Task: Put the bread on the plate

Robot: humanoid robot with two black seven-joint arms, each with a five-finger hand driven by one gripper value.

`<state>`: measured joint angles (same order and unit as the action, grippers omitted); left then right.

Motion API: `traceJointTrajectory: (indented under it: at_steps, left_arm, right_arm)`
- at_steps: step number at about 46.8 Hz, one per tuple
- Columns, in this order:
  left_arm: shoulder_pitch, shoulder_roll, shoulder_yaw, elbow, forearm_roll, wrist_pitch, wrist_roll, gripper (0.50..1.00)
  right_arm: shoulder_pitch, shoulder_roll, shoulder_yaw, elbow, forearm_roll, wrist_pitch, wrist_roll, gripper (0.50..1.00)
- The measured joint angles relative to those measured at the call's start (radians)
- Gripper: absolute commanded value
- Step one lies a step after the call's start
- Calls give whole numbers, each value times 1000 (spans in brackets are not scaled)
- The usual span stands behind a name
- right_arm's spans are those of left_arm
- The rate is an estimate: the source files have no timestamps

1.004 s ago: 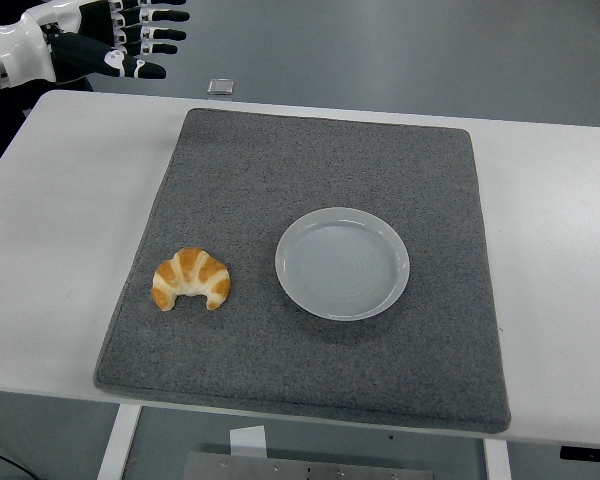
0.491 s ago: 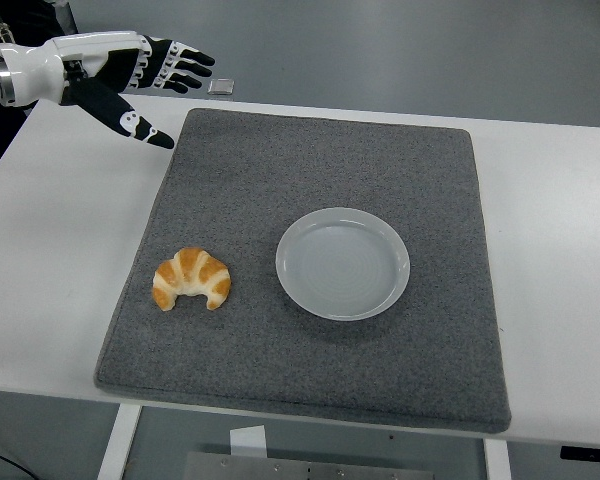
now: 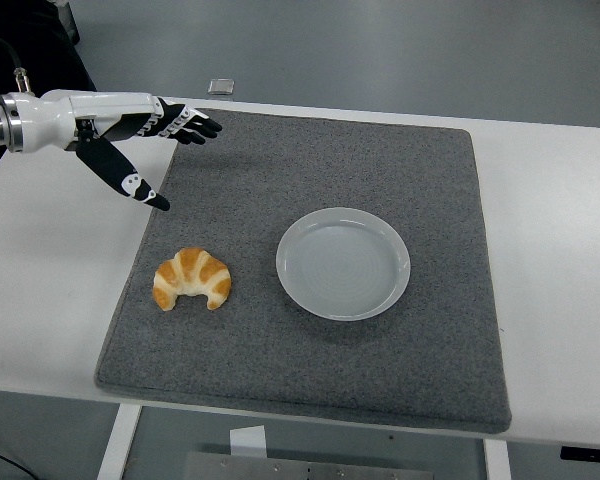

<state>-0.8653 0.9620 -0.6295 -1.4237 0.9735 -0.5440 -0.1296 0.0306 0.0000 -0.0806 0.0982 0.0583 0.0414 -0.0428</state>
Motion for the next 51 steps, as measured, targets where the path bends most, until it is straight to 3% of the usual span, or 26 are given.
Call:
traceJointTrajectory:
  at_steps: [4,20,51]
  left_arm:
    - [28,0,0,-22,31,29,-12,992]
    - [167,-26,4,-92,181,263,-53,994]
    - [205,-71,54,-93,469,269,-56,994]
  right_arm:
    - [0,0,0,0,0,0,0,954]
    - [0,0,0,0,0,0,0,952]
    - [0,0,0,0,0,0,0,952]
